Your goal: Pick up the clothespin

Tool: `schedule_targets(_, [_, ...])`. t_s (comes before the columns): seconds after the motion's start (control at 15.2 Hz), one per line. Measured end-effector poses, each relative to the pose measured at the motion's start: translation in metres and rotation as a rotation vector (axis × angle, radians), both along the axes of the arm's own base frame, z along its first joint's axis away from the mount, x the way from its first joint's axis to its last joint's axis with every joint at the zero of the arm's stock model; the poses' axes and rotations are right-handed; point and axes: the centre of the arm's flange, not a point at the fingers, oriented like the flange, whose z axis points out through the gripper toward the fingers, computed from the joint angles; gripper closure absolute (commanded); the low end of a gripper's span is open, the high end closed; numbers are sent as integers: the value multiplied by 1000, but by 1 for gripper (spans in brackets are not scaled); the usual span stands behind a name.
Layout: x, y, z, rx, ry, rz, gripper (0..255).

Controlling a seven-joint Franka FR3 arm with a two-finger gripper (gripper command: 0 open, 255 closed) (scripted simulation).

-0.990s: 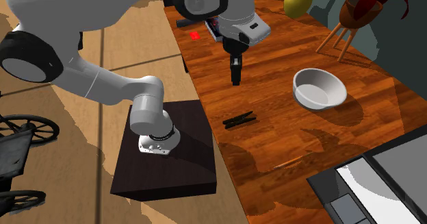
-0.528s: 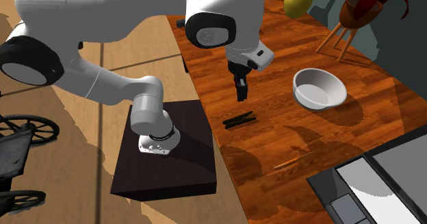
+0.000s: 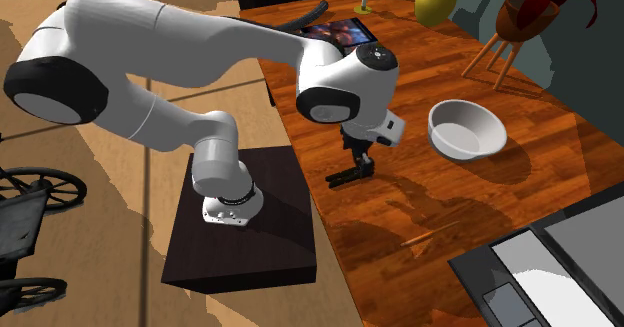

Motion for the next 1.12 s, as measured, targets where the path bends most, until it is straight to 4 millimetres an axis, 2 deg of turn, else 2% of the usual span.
schedule_targets(0.13, [3, -4, -19, 2, 4, 34, 0])
schedule_targets(0.59, [4, -7, -54, 3, 5, 46, 0])
schedule_targets(0.66, [5, -7, -57, 3, 5, 46, 255])
schedule_targets(1.12, [5, -7, -59, 3, 5, 46, 255])
